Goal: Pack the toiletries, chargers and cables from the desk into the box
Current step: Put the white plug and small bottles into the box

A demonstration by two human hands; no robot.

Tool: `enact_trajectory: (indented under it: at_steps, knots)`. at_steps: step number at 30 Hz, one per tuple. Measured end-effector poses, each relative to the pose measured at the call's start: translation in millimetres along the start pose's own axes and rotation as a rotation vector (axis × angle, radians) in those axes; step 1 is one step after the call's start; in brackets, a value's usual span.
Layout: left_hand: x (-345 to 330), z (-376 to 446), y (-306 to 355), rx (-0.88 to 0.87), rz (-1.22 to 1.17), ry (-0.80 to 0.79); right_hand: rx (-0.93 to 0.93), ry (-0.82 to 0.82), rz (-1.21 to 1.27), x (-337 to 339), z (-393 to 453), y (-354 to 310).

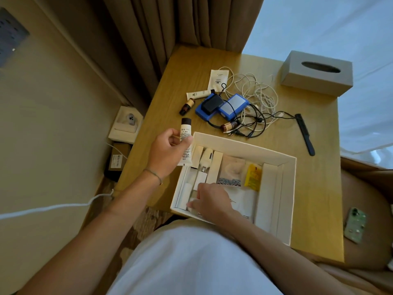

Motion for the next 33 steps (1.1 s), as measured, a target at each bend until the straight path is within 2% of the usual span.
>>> enact_trajectory:
  at_steps: [4, 7, 9, 10, 13, 16, 20, 23, 26, 33]
  knots:
    - [-18, -14, 8, -0.025, 0.084, -0.161, -0.017, -0.006, 0.166, 21, -4, 12]
    - [-36, -24, 11, -0.068, 0.227, -0.269, -0.014, 0.113, 0.624, 55, -13, 26]
    - [-49, -30, 11, -0.070, 0.262, -0.311, 0.042, 0.088, 0.910, 71, -19, 33]
    - [-55, -33, 11, -0.057, 0.257, -0.329, 0.080, 0.062, 0.950, 75, -21, 35]
    - [-69, -37, 8, -0.034, 0.279, -0.364, 0.111, 0.031, 0.898, 74, -23, 45]
    - [-80, -40, 4, -0.004, 0.278, -0.420, 0.084, 0.095, 0.827, 69, -19, 57]
    - [-80, -40, 4, -0.087, 0.378, -0.382, -0.022, 0.087, 0.793, 53, -10, 77]
    - [-71, -32, 8, -0.154, 0.390, -0.317, -0.187, 0.040, 0.626, 36, -1, 97]
    - [-63, -25, 13, -0.214, 0.348, -0.304, -0.276, -0.044, 0.455, 22, 8, 108]
    - [-41, -10, 25, -0.305, 0.254, -0.194, -0.252, -0.077, 0.073, 9, 21, 96]
Point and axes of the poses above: each hand's wrist, its own z-axis towards the middle knuckle, its own x-axis out of the back of the hand, y = z × x, the point moved 6 cm from there along z, towards the middle knuckle, and after that the axes turned 9 degrees about z, right-handed, at the moved point
